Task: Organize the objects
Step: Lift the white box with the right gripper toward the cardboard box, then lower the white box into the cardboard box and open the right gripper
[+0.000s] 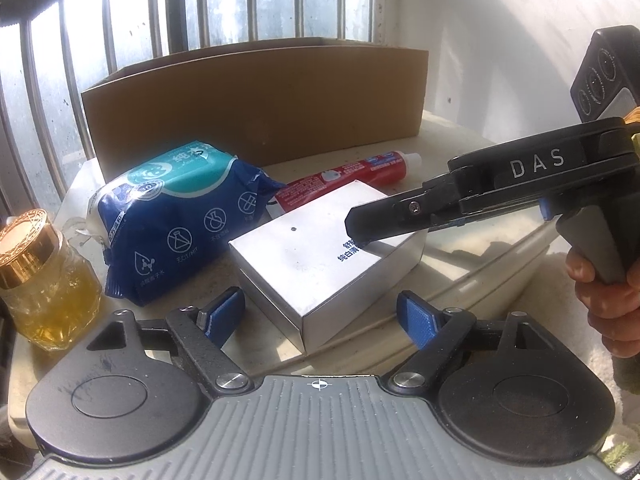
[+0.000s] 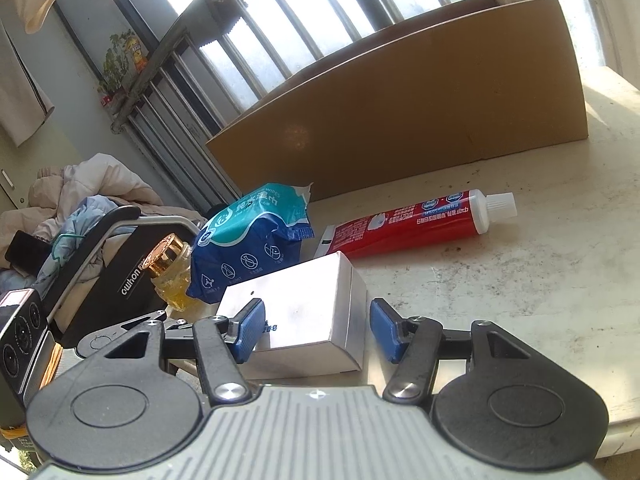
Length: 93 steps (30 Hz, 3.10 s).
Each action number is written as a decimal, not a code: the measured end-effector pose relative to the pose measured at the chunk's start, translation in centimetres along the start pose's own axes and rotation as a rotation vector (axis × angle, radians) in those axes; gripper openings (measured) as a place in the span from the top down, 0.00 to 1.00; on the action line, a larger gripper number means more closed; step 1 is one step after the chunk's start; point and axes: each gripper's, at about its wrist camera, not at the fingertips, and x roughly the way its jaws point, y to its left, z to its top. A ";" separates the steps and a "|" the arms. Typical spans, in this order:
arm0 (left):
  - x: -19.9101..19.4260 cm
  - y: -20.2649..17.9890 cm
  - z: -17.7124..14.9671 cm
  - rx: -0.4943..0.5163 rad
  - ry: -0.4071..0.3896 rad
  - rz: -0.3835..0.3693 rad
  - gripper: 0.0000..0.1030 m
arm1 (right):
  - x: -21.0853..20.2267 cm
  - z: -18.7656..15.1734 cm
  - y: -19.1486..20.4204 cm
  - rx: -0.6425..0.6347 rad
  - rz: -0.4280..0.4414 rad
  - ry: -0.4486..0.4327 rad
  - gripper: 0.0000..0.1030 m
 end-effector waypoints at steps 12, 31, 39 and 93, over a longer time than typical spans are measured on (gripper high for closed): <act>-0.2 0.2 -0.1 -0.012 -0.023 0.008 0.29 | 0.0 -0.7 0.2 0.019 0.006 -0.017 0.40; -0.2 -0.5 0.3 0.005 -0.020 -0.003 0.24 | -1.1 -1.4 0.8 0.015 -0.033 -0.048 0.40; 0.2 -0.8 0.3 0.007 -0.002 -0.027 0.23 | -1.9 -1.8 -0.3 0.058 -0.034 -0.057 0.41; -2.6 4.0 22.0 -0.028 -0.243 0.170 0.24 | -2.4 20.4 9.1 -0.239 -0.051 -0.250 0.39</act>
